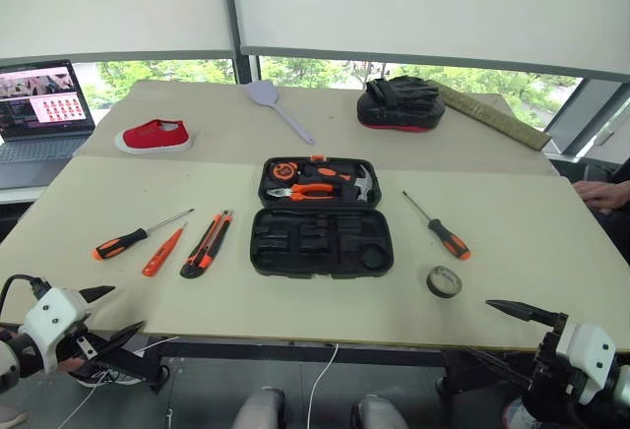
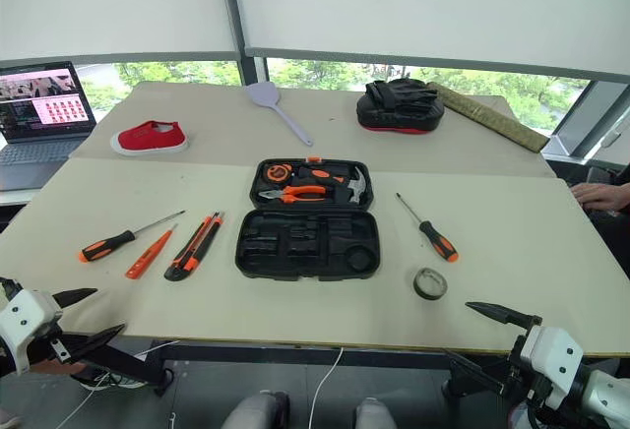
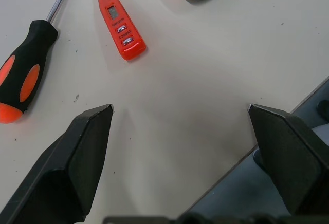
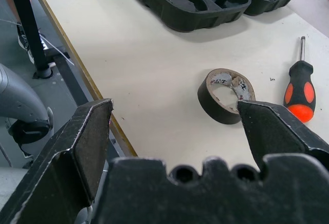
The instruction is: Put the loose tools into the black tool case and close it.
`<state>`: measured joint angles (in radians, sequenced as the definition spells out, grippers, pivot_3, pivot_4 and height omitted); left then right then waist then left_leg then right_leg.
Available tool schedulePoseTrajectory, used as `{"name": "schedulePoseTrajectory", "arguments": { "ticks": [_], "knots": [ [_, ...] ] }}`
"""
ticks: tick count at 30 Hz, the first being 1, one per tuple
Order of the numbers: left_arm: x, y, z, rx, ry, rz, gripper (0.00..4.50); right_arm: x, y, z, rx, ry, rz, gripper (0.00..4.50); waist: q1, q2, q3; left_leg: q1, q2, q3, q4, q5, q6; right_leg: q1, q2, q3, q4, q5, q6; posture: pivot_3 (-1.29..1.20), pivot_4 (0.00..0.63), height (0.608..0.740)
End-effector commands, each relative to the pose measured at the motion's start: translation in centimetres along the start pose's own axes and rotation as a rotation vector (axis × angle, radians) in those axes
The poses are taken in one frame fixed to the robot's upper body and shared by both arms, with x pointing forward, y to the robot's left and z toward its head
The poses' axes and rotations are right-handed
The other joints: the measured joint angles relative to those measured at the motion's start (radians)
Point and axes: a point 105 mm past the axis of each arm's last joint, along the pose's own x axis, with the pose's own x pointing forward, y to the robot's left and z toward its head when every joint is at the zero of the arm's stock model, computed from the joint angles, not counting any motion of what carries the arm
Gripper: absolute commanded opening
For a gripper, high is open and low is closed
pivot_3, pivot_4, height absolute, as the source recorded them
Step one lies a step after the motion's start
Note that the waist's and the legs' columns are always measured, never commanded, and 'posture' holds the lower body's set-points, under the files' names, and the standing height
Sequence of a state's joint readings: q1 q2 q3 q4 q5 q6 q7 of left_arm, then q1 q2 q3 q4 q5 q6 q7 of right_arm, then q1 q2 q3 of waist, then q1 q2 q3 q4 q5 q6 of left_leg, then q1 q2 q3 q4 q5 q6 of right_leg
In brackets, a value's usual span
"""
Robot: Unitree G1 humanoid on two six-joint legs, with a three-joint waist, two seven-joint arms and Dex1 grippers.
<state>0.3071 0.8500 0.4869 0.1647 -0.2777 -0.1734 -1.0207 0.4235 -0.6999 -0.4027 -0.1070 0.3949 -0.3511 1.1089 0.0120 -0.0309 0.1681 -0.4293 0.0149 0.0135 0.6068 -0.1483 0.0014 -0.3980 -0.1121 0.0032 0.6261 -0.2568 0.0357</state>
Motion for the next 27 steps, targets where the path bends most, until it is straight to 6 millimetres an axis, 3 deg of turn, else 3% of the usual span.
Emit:
{"name": "schedulePoseTrajectory", "arguments": {
  "ticks": [1, 4, 6, 11, 14, 20, 24, 27],
  "knots": [
    [-0.5, 1.1, 1.5, -0.142, -0.059, 0.041, 4.50, 1.1, -0.4, 2.0, -0.040, -0.105, -0.015, 4.47, 0.000, 0.000, 0.000, 0.000, 0.000, 0.000, 0.000, 0.000, 0.000, 0.000, 0.000, 0.000, 0.000, 0.000, 0.000, 0.00, 0.150, 0.740],
    [-1.9, 2.1, 1.7, -0.433, -0.152, 0.150, 4.50, 3.5, -1.1, 6.3, 0.029, -0.339, -0.043, 4.47, -0.014, -0.002, 0.000, 0.000, 0.003, 0.000, 0.001, 0.000, 0.000, -0.001, 0.001, -0.001, 0.002, 0.001, 0.000, 0.00, 0.150, 0.740],
    [-2.8, 2.5, 0.1, -0.497, -0.109, 0.232, 4.50, 3.9, -1.6, 7.9, 0.056, -0.417, -0.065, 4.47, -0.018, -0.001, 0.000, 0.000, 0.004, 0.000, 0.002, 0.000, 0.000, -0.001, -0.001, -0.003, 0.004, 0.001, 0.000, 0.00, 0.150, 0.740],
    [-5.4, 4.4, -3.7, -0.632, 0.009, 0.453, 4.50, 4.9, -2.3, 10.6, 0.029, -0.524, -0.120, 4.47, -0.012, -0.002, -0.001, 0.003, 0.002, 0.001, 0.001, 0.000, 0.000, 0.000, 0.000, -0.004, 0.003, 0.001, -0.001, 0.00, 0.150, 0.740],
    [-5.8, 5.1, -3.6, -0.688, -0.020, 0.478, 4.50, 5.2, -2.0, 11.4, 0.022, -0.550, -0.111, 4.47, -0.006, -0.003, -0.001, 0.002, 0.002, 0.001, 0.002, 0.000, 0.000, -0.003, 0.000, -0.005, 0.003, 0.001, -0.001, 0.00, 0.150, 0.740],
    [-4.2, 8.3, -0.2, -0.665, -0.069, 0.444, 4.50, 5.6, -0.9, 12.1, 0.013, -0.559, -0.047, 4.47, 0.013, -0.008, -0.004, -0.001, 0.003, 0.001, 0.003, -0.001, -0.002, -0.004, -0.004, -0.012, 0.003, 0.002, -0.002, 0.00, 0.150, 0.740],
    [-1.6, 10.4, 2.4, -0.557, 0.014, 0.373, 4.50, 6.2, 0.1, 12.5, -0.003, -0.551, 0.026, 4.47, 0.013, -0.009, -0.005, -0.001, 0.004, 0.001, 0.003, -0.001, -0.002, -0.005, -0.003, -0.014, 0.003, 0.003, -0.003, 0.00, 0.150, 0.740],
    [1.7, 11.1, 2.8, -0.458, 0.132, 0.262, 4.50, 6.9, 0.1, 13.8, 0.008, -0.584, 0.027, 4.47, 0.011, -0.008, -0.005, -0.001, 0.003, 0.002, 0.003, -0.001, -0.002, -0.005, -0.003, -0.014, 0.003, 0.003, -0.004, 0.00, 0.150, 0.740]
  ]
}}
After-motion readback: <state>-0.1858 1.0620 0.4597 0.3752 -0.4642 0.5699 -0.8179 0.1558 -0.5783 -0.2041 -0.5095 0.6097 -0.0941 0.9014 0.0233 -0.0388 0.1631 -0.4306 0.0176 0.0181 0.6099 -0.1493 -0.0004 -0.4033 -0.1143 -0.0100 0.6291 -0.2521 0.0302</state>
